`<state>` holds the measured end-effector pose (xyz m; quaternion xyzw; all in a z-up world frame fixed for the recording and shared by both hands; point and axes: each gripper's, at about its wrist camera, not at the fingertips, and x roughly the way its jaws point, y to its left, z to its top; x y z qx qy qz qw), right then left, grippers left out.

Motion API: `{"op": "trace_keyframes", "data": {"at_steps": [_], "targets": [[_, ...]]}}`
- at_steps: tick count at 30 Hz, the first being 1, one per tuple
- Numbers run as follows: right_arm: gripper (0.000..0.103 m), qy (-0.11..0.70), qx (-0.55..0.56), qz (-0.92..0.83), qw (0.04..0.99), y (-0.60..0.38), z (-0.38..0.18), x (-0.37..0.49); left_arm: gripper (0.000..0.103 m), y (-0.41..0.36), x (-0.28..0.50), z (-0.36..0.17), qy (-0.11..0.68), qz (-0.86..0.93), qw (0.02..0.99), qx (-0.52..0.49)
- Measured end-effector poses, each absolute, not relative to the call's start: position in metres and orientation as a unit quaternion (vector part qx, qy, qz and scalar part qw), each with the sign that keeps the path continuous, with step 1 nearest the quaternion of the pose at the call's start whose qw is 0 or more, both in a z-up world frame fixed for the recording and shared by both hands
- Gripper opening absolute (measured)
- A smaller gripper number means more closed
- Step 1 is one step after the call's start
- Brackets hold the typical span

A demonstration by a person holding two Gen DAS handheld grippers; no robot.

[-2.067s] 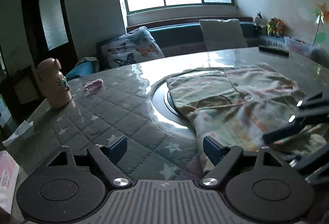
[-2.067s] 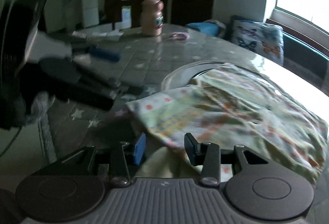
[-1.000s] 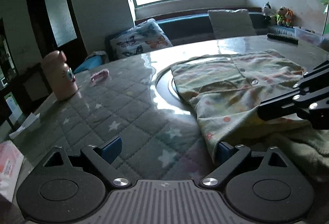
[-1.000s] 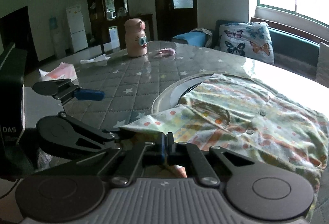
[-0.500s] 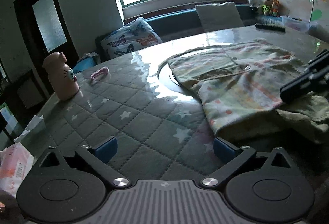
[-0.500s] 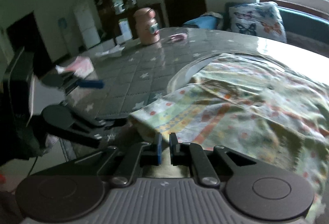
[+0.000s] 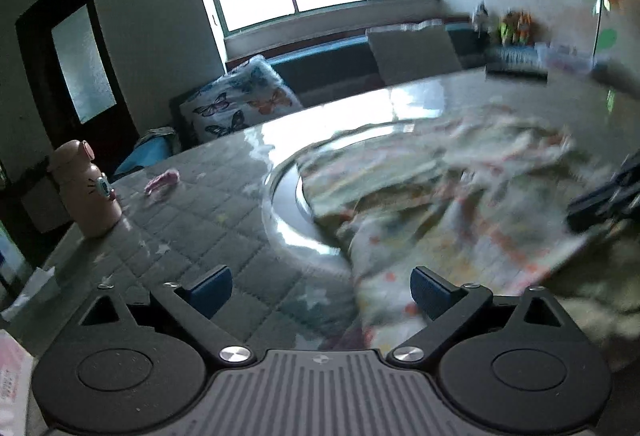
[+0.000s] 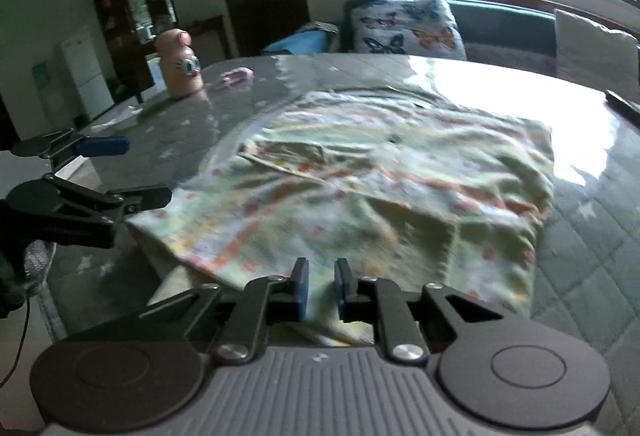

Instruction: Fold clothes

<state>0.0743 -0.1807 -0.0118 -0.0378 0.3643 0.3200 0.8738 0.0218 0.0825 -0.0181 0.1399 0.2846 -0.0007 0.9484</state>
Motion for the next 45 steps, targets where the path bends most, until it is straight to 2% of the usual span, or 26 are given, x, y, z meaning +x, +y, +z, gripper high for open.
{"op": "trace_keyframes", "data": {"at_steps": [4, 13, 24, 34, 42, 45], "targets": [[0.016, 0.366, -0.031, 0.313, 0.876, -0.194, -0.013, 0.074, 0.099, 0.092, 0.019, -0.029, 0.300, 0.004, 0.944, 0.138], [0.018, 0.341, -0.020, 0.296, 0.892, -0.199, 0.001, 0.096, 0.098, 0.078, 0.051, -0.012, 0.276, 0.010, 0.950, 0.145], [0.018, 0.356, -0.021, 0.283, 0.890, -0.199, -0.018, 0.122, 0.099, 0.089, 0.094, -0.032, 0.301, 0.038, 0.942, 0.144], [0.022, 0.349, -0.041, 0.283, 0.893, -0.196, -0.018, 0.115, 0.098, 0.091, 0.084, -0.030, 0.295, 0.051, 0.940, 0.166], [0.023, 0.352, -0.070, 0.296, 0.885, -0.197, -0.015, 0.099, 0.097, 0.068, 0.025, -0.015, 0.264, -0.030, 0.933, 0.245], [0.026, 0.350, -0.087, 0.304, 0.882, -0.198, -0.014, 0.090, 0.097, 0.056, -0.002, -0.016, 0.252, -0.069, 0.924, 0.279]]}}
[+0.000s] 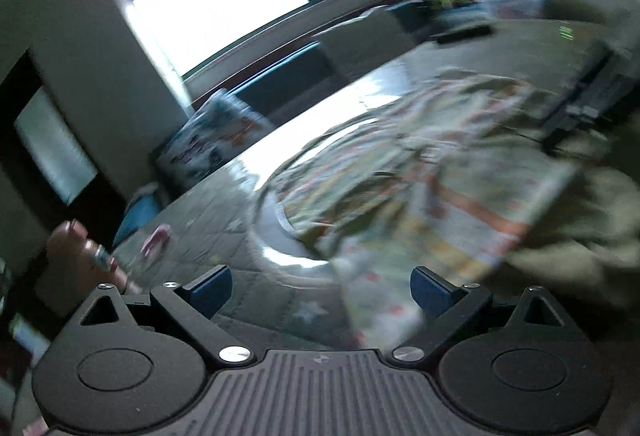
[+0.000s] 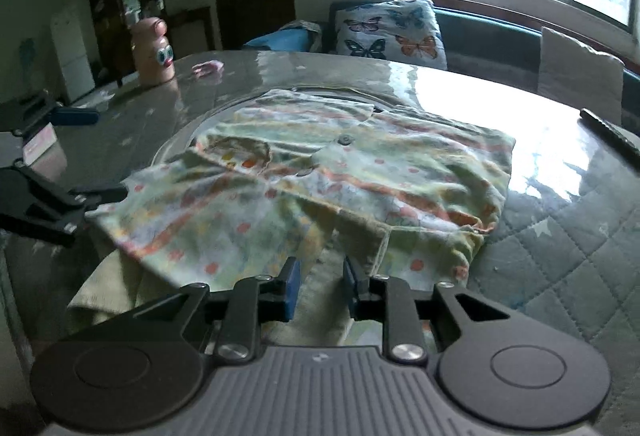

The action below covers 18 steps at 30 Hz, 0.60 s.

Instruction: Fold clothes

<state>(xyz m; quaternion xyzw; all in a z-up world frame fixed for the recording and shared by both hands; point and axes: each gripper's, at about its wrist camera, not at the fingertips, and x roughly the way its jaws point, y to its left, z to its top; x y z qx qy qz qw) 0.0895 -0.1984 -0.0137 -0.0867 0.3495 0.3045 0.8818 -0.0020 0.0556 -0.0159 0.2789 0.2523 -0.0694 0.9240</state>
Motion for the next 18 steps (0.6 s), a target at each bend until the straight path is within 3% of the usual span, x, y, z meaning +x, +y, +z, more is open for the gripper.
{"op": "trace_keyframes", "data": {"at_steps": [9, 12, 18], "targets": [[0.032, 0.356, -0.127, 0.311, 0.872, -0.210, -0.007, 0.060, 0.093, 0.010, -0.049, -0.032, 0.203, -0.179, 0.890, 0.368], [0.032, 0.360, -0.129, 0.306, 0.872, -0.219, -0.004, 0.051, 0.086, -0.002, -0.050, -0.035, 0.193, -0.208, 0.883, 0.373], [0.035, 0.354, -0.135, 0.301, 0.875, -0.234, 0.003, 0.035, 0.058, -0.017, -0.040, -0.036, 0.187, -0.247, 0.883, 0.353]]}}
